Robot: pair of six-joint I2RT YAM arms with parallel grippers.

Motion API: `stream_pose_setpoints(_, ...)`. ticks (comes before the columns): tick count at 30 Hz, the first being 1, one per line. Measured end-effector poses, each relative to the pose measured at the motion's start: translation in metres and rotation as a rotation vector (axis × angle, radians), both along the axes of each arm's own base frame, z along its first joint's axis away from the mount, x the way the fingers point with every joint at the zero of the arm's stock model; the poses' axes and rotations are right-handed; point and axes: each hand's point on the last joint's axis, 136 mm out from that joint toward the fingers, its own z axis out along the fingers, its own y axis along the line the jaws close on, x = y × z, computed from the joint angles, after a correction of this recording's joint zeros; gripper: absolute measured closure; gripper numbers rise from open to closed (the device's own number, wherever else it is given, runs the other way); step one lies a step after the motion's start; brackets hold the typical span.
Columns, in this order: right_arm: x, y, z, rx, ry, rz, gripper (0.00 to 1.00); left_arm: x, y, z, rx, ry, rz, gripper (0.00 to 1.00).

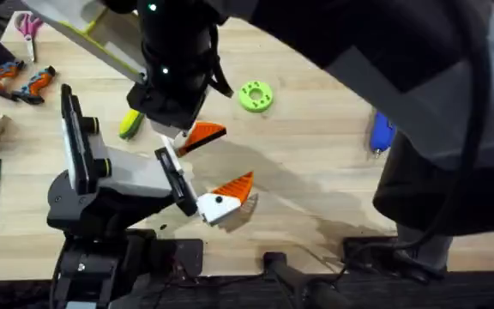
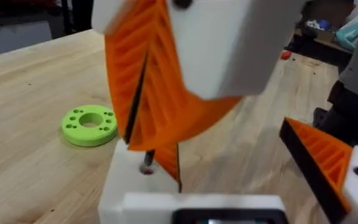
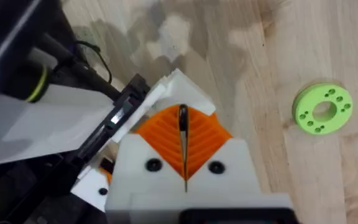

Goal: Pick up the gripper from the table and insert it into the empty holder that is missing its gripper. Then pick up a screw, insert it into the mounting hole, and use the screwdriver to tighten it. Finally, clean up the table by picking up the vegetable and placing it into the bucket.

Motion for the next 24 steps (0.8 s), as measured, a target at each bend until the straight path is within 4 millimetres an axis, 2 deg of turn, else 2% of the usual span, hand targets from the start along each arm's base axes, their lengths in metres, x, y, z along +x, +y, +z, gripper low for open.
stream_pose_setpoints(24,-0.0002,-0.0001,-0.0027,-0.006,0.004,0.0,0.996,0.0,0.0,0.0,0.0,0.0,0.0,0.015)
